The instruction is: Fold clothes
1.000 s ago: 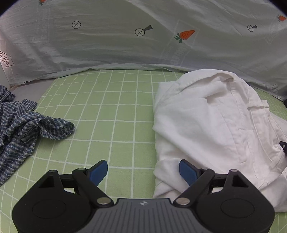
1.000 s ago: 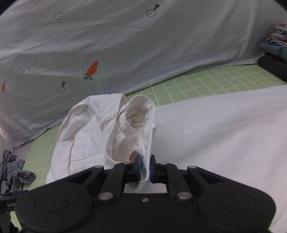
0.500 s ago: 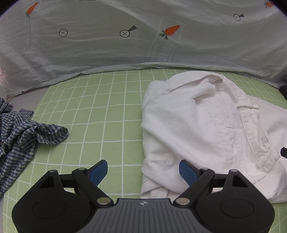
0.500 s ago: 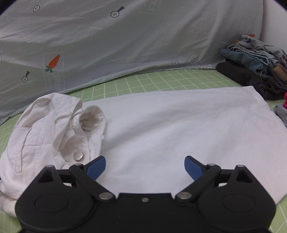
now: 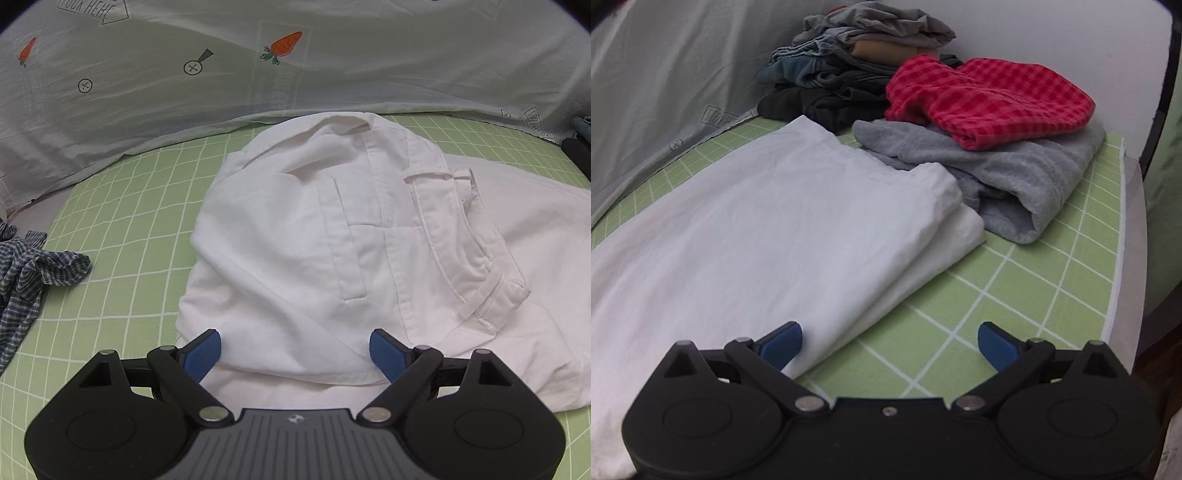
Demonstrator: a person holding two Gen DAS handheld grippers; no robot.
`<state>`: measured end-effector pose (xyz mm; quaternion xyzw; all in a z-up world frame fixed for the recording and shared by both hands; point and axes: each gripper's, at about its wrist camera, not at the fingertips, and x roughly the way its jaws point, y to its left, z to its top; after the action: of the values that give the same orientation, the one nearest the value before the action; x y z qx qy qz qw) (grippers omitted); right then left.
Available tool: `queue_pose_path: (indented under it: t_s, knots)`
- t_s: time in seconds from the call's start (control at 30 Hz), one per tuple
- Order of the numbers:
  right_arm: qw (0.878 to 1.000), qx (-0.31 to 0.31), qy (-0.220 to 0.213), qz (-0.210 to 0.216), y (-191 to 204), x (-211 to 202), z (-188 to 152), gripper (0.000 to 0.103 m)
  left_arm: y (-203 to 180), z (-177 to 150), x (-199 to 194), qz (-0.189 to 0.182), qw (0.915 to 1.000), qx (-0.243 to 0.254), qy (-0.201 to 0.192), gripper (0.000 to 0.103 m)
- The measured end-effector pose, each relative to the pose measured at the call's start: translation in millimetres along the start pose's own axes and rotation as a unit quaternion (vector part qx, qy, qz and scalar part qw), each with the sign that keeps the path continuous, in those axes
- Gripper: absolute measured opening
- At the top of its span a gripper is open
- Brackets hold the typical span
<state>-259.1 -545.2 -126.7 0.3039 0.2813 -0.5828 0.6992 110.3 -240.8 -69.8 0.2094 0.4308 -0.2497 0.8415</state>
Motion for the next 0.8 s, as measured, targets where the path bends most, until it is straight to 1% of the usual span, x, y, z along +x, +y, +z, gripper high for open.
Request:
queue_pose_path:
  t_s: [0.03, 0.17, 0.23, 0.37, 0.5, 0.57, 0.6, 0.63, 0.67, 0.7, 0.73, 0.8]
  knots:
    - [1.000, 0.017, -0.002, 0.000, -10.4, 3.8, 3.8, 0.103, -5.1, 0.5, 1.8, 0.005, 1.0000, 0.008, 0.001, 0.090]
    - [1.000, 0.010, -0.013, 0.011, -17.8, 23.5, 21.4, 0.103, -18.0, 4.1, 10.7, 0.028, 0.9992, 0.027, 0.012, 0.095]
    - [1.000, 0.008, -0.024, 0.008, -16.0, 33.3, 28.7, 0.103, -20.2, 5.7, 14.3, 0.037, 0.9989, 0.025, 0.016, 0.097]
    - [0.999, -0.003, -0.038, -0.023, -4.4, 51.1, 39.3, 0.103, -20.4, 8.2, 22.1, 0.050, 0.9982, 0.005, 0.034, 0.101]
    - [0.998, -0.018, -0.049, -0.020, 6.9, 61.4, 45.2, 0.103, -21.4, 7.5, 24.0, 0.059, 0.9975, 0.009, 0.039, 0.103]
    - [0.998, -0.028, -0.054, -0.014, 10.7, 61.6, 45.7, 0.101, -21.8, 6.1, 24.1, 0.061, 0.9974, 0.005, 0.037, 0.103]
    - [0.998, -0.030, -0.058, -0.009, 11.7, 60.4, 45.7, 0.089, -22.7, 5.7, 23.9, 0.063, 0.9973, 0.006, 0.037, 0.103]
    - [0.997, -0.036, -0.063, -0.003, 13.0, 57.8, 46.2, 0.067, -23.6, 5.3, 23.7, 0.065, 0.9972, 0.007, 0.036, 0.103]
    - [0.997, -0.041, -0.061, 0.012, 14.6, 56.1, 48.2, 0.053, -24.0, 5.5, 23.9, 0.065, 0.9972, 0.007, 0.037, 0.103]
    - [0.997, -0.046, -0.058, 0.028, 16.2, 54.5, 50.5, 0.030, -24.0, 6.0, 24.4, 0.065, 0.9971, 0.007, 0.038, 0.103]
    - [0.996, -0.064, -0.058, 0.027, 22.4, 52.8, 52.4, 0.020, -24.0, 6.4, 24.6, 0.064, 0.9971, 0.006, 0.039, 0.103]
    - [0.993, -0.104, -0.058, 0.021, 36.2, 49.3, 56.2, 0.018, -23.3, 6.3, 24.6, 0.061, 0.9974, 0.004, 0.039, 0.103]
